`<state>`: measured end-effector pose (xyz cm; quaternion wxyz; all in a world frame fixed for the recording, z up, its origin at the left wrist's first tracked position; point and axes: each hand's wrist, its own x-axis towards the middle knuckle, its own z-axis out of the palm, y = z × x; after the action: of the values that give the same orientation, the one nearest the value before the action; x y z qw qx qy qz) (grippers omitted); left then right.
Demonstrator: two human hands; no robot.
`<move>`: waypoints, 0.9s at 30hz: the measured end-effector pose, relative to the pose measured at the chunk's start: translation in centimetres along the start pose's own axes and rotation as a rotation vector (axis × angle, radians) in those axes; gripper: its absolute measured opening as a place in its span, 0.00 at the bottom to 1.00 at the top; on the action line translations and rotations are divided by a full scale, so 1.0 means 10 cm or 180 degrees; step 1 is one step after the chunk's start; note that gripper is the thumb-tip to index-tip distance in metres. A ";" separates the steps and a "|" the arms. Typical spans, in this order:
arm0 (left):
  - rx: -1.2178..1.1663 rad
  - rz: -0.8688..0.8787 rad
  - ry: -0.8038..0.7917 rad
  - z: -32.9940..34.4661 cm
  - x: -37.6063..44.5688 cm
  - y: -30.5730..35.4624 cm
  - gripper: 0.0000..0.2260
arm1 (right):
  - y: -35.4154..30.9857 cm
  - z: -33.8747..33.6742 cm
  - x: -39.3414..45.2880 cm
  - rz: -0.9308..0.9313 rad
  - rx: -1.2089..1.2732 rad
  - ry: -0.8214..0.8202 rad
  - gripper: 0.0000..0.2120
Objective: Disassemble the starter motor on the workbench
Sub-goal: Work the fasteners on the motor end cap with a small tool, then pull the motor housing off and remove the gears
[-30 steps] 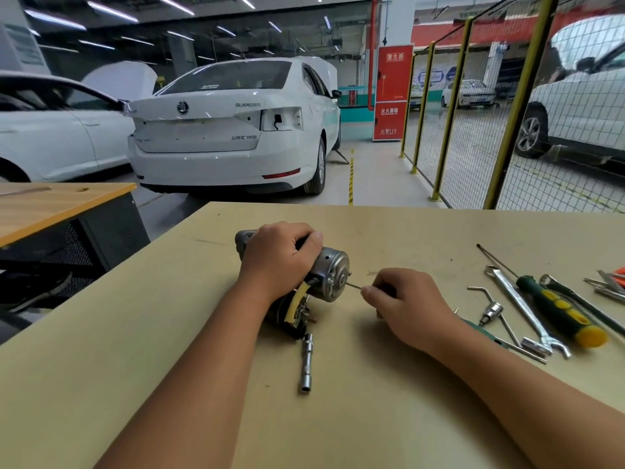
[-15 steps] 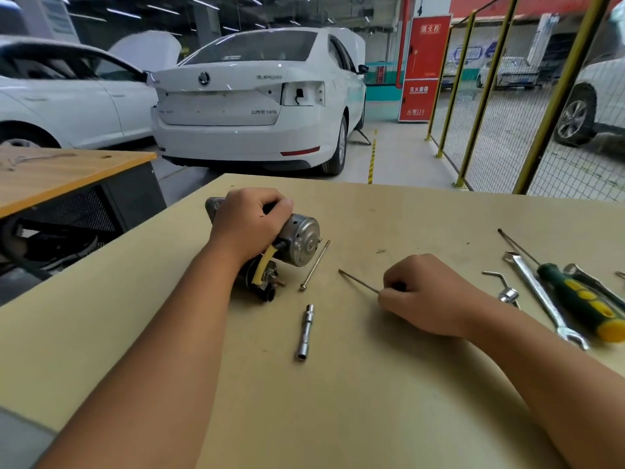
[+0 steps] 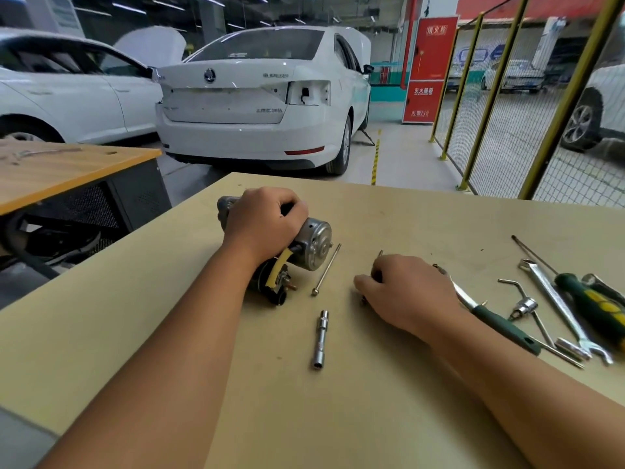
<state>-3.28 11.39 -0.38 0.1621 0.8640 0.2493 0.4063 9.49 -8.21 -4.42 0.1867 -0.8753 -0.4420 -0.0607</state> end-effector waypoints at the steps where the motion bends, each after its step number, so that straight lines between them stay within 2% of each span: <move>1: 0.0021 -0.0003 -0.0021 0.00 0.01 0.00 0.12 | -0.03 0.03 0.02 -0.0009 -0.0103 0.0026 0.20; 4: 0.0042 -0.0008 -0.0028 0.00 0.01 -0.01 0.14 | -0.18 0.09 0.11 0.0206 -0.0238 0.0052 0.29; 6: -0.0007 0.0010 0.0013 -0.02 -0.01 -0.01 0.13 | -0.33 0.12 0.18 0.0433 -0.0221 0.0038 0.31; 9: -0.0075 0.0022 0.0087 -0.03 -0.03 -0.02 0.14 | -0.50 0.17 0.26 0.0487 -0.0287 -0.0031 0.28; 13: -0.0117 -0.0014 0.0090 -0.04 -0.04 -0.03 0.14 | -0.44 0.20 0.25 0.0296 -0.0192 -0.0167 0.16; 20: 0.0150 0.0129 -0.0174 -0.01 -0.02 0.05 0.15 | 0.06 -0.04 0.09 0.0750 -0.0464 -0.0056 0.15; 22: 0.0246 0.0150 -0.0245 0.01 -0.01 0.07 0.15 | 0.14 -0.05 0.03 0.0784 -0.0253 0.0112 0.15; 25: 0.0253 0.0188 -0.0234 0.02 -0.03 0.11 0.14 | 0.09 -0.06 -0.02 0.0224 0.0523 0.0670 0.15; 27: 0.0265 0.0262 -0.0283 0.01 -0.05 0.16 0.14 | -0.03 -0.08 -0.04 -0.0418 0.0870 0.0827 0.23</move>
<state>-2.96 9.84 0.00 0.1201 0.8967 0.2228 0.3630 9.07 -8.62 -3.74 0.3549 -0.7959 -0.4744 -0.1247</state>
